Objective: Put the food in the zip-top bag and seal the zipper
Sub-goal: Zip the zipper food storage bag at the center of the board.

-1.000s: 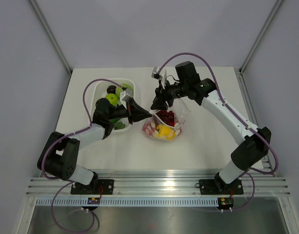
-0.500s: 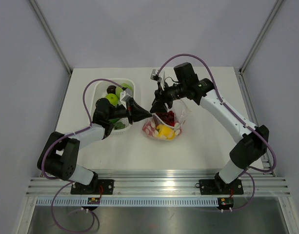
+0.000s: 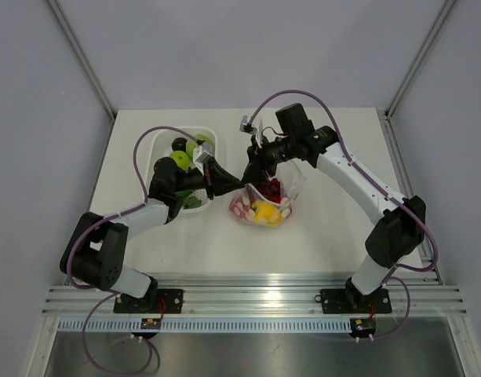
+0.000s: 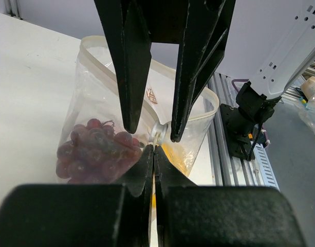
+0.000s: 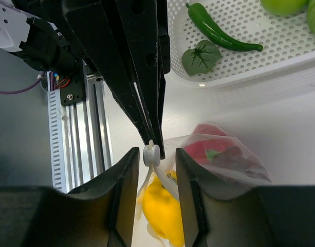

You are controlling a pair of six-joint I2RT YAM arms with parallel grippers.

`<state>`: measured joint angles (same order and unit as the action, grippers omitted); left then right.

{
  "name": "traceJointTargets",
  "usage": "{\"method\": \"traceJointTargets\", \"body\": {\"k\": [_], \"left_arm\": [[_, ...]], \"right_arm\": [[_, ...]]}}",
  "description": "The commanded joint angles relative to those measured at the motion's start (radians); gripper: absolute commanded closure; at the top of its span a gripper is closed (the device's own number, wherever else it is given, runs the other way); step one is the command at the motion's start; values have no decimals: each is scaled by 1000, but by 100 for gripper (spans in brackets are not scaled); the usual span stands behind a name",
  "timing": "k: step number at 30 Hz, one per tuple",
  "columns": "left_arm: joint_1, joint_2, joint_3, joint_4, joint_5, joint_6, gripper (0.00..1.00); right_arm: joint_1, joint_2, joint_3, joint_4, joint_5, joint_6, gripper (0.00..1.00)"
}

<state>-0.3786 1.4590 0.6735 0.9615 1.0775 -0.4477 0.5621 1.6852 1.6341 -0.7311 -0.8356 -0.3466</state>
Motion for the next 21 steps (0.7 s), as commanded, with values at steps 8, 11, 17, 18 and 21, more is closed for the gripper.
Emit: {"method": "traceJointTargets", "body": {"k": [8, 11, 17, 18, 21], "left_arm": [[-2, -29, 49, 28, -1, 18, 100], [-2, -29, 51, 28, 1, 17, 100], [-2, -25, 66, 11, 9, 11, 100], [-2, -20, 70, 2, 13, 7, 100], [-2, -6, 109, -76, 25, 4, 100]], "right_arm": [[5, 5, 6, 4, -37, -14, 69], [7, 11, 6, 9, -33, -8, 73], [27, -14, -23, 53, 42, 15, 90], [28, -24, -31, 74, 67, 20, 92], [30, -62, -69, 107, 110, 31, 98]]}}
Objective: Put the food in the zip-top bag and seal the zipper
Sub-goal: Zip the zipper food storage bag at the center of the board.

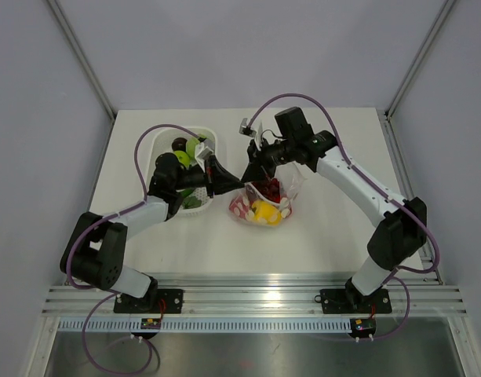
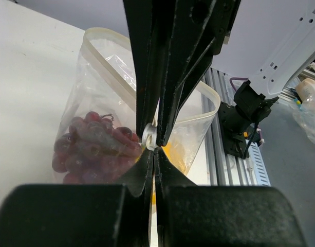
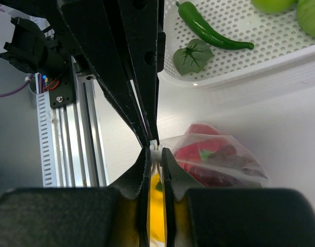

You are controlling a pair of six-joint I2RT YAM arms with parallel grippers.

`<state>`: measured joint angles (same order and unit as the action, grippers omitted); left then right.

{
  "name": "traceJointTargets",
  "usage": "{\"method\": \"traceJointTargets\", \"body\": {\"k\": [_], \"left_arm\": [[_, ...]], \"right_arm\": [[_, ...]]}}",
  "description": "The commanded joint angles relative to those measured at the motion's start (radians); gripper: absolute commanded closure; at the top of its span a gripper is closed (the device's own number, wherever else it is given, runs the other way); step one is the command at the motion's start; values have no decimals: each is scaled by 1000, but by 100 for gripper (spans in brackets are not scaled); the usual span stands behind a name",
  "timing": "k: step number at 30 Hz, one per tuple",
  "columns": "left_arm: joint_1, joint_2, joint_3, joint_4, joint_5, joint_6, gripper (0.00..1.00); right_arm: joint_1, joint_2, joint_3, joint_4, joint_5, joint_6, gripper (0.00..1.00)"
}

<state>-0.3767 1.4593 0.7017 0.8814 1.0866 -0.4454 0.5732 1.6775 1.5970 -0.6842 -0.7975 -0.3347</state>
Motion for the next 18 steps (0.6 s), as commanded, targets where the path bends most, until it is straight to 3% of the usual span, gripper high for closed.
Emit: {"method": "traceJointTargets", "body": {"k": [1, 10, 18], "left_arm": [[-4, -4, 87, -10, 15, 2, 100], [-4, -56, 50, -45, -62, 76, 100], [-2, -83, 36, -48, -100, 99, 100]], "right_arm": [[19, -65, -49, 63, 81, 20, 98], [33, -197, -157, 107, 218, 13, 100], [33, -202, -186, 88, 290, -10, 100]]}}
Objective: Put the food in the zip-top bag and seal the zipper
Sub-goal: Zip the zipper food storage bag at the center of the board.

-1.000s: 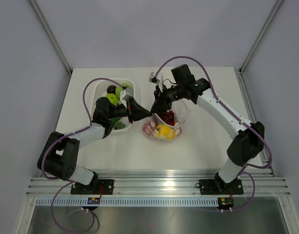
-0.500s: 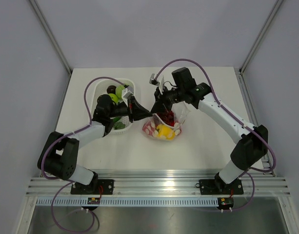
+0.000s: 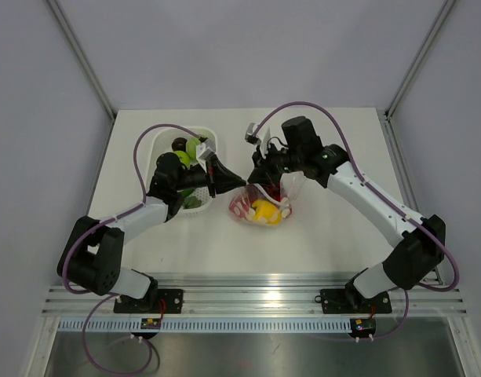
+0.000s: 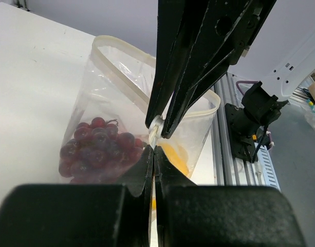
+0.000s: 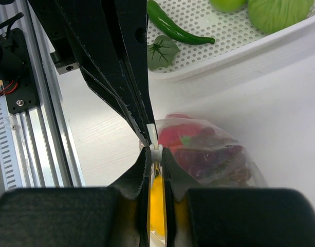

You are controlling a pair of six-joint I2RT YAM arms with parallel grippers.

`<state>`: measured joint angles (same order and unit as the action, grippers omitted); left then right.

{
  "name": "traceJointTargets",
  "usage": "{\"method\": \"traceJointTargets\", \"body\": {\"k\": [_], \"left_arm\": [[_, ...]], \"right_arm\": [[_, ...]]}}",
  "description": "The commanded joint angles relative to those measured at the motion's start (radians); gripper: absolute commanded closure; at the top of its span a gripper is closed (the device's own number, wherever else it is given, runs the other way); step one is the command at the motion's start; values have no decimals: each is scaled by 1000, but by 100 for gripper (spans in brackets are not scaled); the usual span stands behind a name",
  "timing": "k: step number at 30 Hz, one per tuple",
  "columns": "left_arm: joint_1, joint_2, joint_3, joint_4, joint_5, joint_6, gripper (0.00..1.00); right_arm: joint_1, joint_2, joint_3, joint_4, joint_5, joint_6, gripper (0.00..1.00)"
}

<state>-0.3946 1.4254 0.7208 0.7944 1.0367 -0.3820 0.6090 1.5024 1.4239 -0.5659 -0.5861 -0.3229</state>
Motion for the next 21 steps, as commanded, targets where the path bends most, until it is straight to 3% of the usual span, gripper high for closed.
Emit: {"method": "traceJointTargets", "body": {"k": [1, 21], "left_arm": [[17, -51, 16, 32, -56, 41, 100], [85, -63, 8, -27, -148, 84, 100]], "right_arm": [[-3, -25, -16, -31, 83, -28, 100], [-5, -108, -32, -120, 264, -82, 100]]}}
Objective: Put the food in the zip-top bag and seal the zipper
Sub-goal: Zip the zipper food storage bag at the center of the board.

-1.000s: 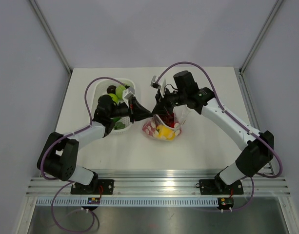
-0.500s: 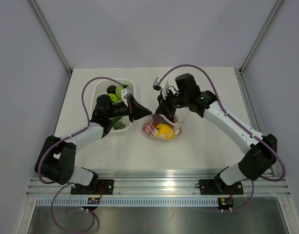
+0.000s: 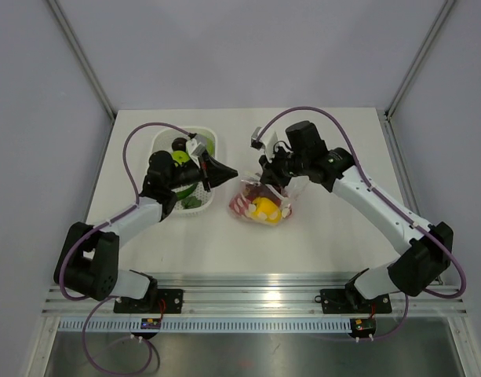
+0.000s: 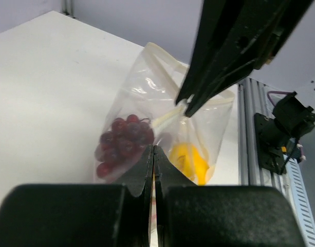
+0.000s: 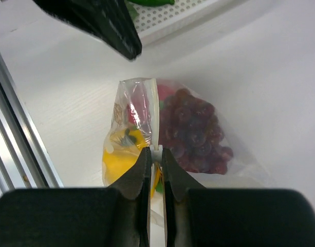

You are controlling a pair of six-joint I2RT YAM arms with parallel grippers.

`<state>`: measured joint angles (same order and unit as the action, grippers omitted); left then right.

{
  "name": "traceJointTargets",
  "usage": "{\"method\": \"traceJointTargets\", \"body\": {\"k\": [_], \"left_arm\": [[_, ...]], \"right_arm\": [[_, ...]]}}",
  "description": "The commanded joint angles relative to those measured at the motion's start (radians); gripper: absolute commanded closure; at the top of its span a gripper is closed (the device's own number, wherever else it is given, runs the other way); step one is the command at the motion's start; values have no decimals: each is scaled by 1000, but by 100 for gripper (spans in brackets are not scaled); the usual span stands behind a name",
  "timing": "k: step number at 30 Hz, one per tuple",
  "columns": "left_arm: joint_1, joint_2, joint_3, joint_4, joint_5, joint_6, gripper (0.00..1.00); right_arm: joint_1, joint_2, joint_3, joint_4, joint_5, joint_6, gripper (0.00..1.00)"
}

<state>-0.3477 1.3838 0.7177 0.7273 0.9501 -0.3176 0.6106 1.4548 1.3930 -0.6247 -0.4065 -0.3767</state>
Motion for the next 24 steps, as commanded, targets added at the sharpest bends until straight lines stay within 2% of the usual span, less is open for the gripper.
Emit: {"method": "traceJointTargets", "body": {"k": [1, 8, 11, 12, 14, 15, 16, 17, 18, 20, 21, 24], "left_arm": [[41, -20, 12, 35, -68, 17, 100], [58, 0, 26, 72, -25, -31, 100], [55, 14, 17, 193, 51, -116, 100], [49, 24, 20, 251, 99, -161, 93], [27, 35, 58, 241, 140, -182, 53], [16, 32, 72, 172, 153, -149, 35], [4, 28, 89, 115, 150, -112, 28], [-10, 20, 118, 50, 147, -63, 24], [-43, 12, 141, -111, 130, 60, 21], [-85, -2, 178, -251, 104, 167, 20], [-89, 3, 201, -300, 101, 199, 20], [-99, 30, 219, -282, 108, 172, 22]], "right_arm": [[-8, -71, -6, -61, 92, -27, 100], [-18, -105, -25, -49, 83, -21, 100], [-18, -83, -2, -63, 63, -19, 100], [-18, -79, 3, -61, 54, -16, 100], [-20, -79, 4, -46, 28, -14, 100], [-18, -82, 3, -38, 21, -10, 100], [-18, -80, 4, -27, 11, -7, 100], [-18, -80, 9, -24, 6, -4, 100], [-18, -77, 12, -23, 5, 1, 100], [-18, -73, 20, -24, -2, 4, 100], [-18, -68, 21, -26, -3, 4, 100], [-17, -62, 27, -32, -9, 4, 100]]}}
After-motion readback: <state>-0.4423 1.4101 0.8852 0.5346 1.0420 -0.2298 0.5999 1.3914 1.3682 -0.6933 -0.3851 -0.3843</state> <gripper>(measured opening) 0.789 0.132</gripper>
